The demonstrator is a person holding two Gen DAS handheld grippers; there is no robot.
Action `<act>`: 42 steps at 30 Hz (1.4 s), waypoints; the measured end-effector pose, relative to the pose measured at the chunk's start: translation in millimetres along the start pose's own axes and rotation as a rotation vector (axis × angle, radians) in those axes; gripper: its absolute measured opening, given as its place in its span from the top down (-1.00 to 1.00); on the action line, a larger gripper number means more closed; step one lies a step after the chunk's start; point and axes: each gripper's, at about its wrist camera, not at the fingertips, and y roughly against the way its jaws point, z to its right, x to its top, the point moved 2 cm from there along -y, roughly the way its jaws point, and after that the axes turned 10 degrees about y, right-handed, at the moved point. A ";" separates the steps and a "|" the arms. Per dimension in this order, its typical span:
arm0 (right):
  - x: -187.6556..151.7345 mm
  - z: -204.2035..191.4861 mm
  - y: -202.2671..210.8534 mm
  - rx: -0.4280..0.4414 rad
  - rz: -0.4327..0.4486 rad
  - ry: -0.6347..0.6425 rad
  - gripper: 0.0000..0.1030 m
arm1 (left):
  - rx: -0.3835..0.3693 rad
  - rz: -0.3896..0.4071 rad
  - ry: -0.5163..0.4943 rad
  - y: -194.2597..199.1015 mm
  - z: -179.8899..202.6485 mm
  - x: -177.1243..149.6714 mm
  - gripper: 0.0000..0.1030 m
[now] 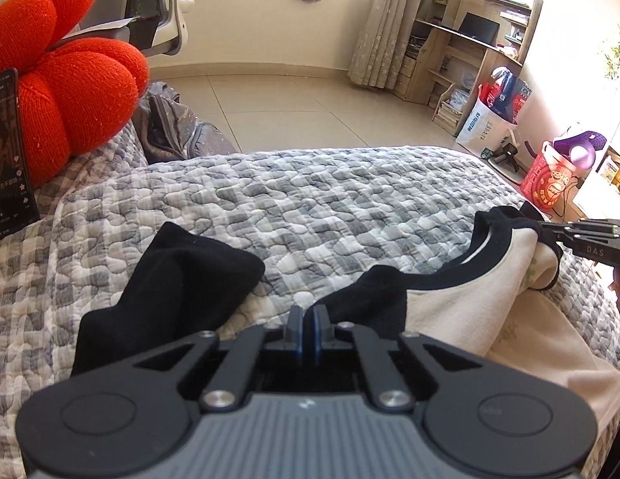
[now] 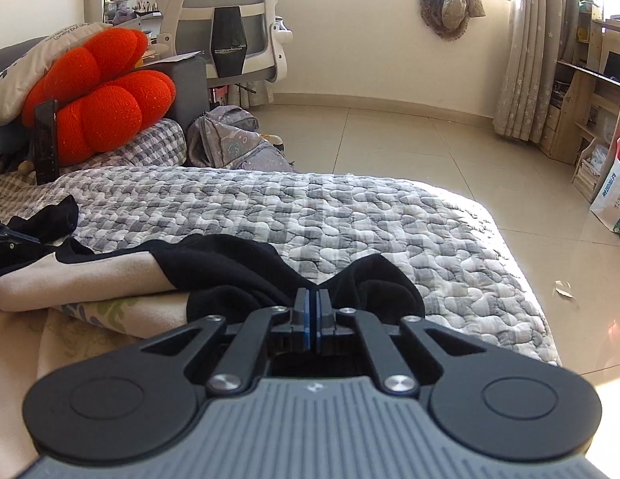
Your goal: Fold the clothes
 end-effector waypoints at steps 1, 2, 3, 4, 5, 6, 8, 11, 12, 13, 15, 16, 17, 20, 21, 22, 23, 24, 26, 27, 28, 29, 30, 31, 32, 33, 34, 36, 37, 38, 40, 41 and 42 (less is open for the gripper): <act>2.4 -0.7 1.3 -0.007 0.008 0.001 0.95 | 0.002 0.021 0.005 2.3 0.0 1.3 0.94; 4.7 -1.3 2.6 -0.015 0.017 0.003 0.95 | 0.009 0.048 0.007 5.4 0.4 3.3 0.94; 7.2 -1.6 4.0 -0.022 0.027 0.005 0.95 | 0.020 0.071 0.006 7.9 0.8 5.4 0.95; 10.1 -1.4 5.2 -0.028 0.039 0.007 0.95 | 0.033 0.094 0.005 10.3 1.2 8.0 0.95; 13.3 -1.5 5.7 -0.034 0.049 0.010 0.95 | 0.048 0.117 0.004 12.1 1.2 11.7 0.95; 16.9 -1.5 5.9 -0.042 0.061 0.013 0.94 | 0.063 0.141 0.003 13.6 1.2 15.5 0.95; 24.6 -2.3 3.7 -0.056 0.083 0.016 0.94 | 0.097 0.186 0.003 15.3 1.0 24.3 0.95; 39.8 -6.4 -3.9 -0.084 0.118 0.029 0.94 | 0.159 0.253 0.001 14.3 -0.3 41.3 0.95; 44.6 -9.1 -7.2 -0.096 0.132 0.038 0.94 | 0.184 0.272 -0.005 13.0 -0.5 46.7 0.95; 48.1 -11.2 -10.3 -0.107 0.145 0.046 0.94 | 0.210 0.289 -0.014 11.2 -1.0 52.4 0.95; 56.8 -16.1 -18.0 -0.125 0.169 0.059 0.94 | 0.254 0.313 -0.032 6.9 -1.8 63.0 0.95; 62.3 -17.6 -22.9 -0.135 0.180 0.066 0.94 | 0.274 0.323 -0.041 4.2 -2.1 68.0 0.95; 67.3 -18.8 -28.5 -0.145 0.188 0.071 0.94 | 0.296 0.334 -0.054 0.9 -2.0 73.5 0.95; 78.5 -20.0 -48.1 -0.171 0.196 0.077 0.94 | 0.355 0.363 -0.081 -9.0 -3.0 88.4 0.95; 79.8 -19.9 -53.4 -0.179 0.196 0.077 0.95 | 0.371 0.369 -0.082 -14.2 -4.8 93.6 0.95; 82.2 -19.8 -61.2 -0.189 0.193 0.078 0.94 | 0.382 0.373 -0.083 -19.0 -6.2 97.2 0.95; 84.0 -19.8 -69.4 -0.199 0.189 0.078 0.95 | 0.392 0.373 -0.084 -25.2 -7.9 100.2 0.95; 84.8 -20.1 -77.1 -0.210 0.184 0.080 0.95 | 0.404 0.368 -0.083 -32.5 -9.7 103.2 0.95; 84.7 -21.9 -91.6 -0.233 0.171 0.090 0.95 | 0.423 0.355 -0.082 -47.6 -13.0 107.4 0.95; 84.2 -22.5 -98.9 -0.245 0.165 0.098 0.94 | 0.433 0.347 -0.083 -55.3 -14.5 108.7 0.95; 83.8 -23.1 -105.3 -0.253 0.157 0.105 0.94 | 0.443 0.339 -0.085 -62.7 -15.3 109.4 0.95; 83.7 -23.4 -111.9 -0.259 0.145 0.111 0.94 | 0.452 0.331 -0.087 -69.8 -16.3 110.0 0.95; 83.4 -23.6 -118.1 -0.262 0.132 0.116 0.94 | 0.459 0.323 -0.089 -75.9 -17.2 110.3 0.95; 83.6 -23.7 -123.6 -0.263 0.118 0.123 0.94 | 0.466 0.315 -0.090 -81.7 -18.4 110.4 0.95; 83.8 -23.9 -129.1 -0.265 0.104 0.131 0.94 | 0.475 0.309 -0.090 -86.5 -20.3 110.0 0.96; 83.7 -23.8 -134.3 -0.266 0.087 0.139 0.94 | 0.482 0.300 -0.088 -91.0 -22.3 109.3 0.96; 82.9 -22.8 -138.5 -0.266 0.068 0.146 0.94 | 0.482 0.286 -0.082 -94.5 -24.8 108.1 0.96; 81.9 -20.2 -145.3 -0.258 0.036 0.152 0.94 | 0.484 0.257 -0.069 -101.6 -29.7 105.6 0.96; 82.4 -19.7 -149.1 -0.254 0.019 0.150 0.94 | 0.484 0.243 -0.062 -105.2 -32.1 104.3 0.96; 82.4 -18.8 -151.9 -0.252 0.004 0.149 0.95 | 0.485 0.229 -0.056 -108.7 -34.6 103.1 0.96; 80.2 -15.9 -156.3 -0.241 -0.035 0.141 0.95 | 0.488 0.207 -0.048 -112.5 -36.8 101.8 0.96; 79.8 -14.8 -158.9 -0.231 -0.055 0.134 0.95 | 0.490 0.198 -0.046 -113.5 -37.2 101.5 0.96; 80.1 -13.7 -161.2 -0.223 -0.070 0.126 0.95 | 0.493 0.190 -0.044 -114.4 -37.6 101.2 0.95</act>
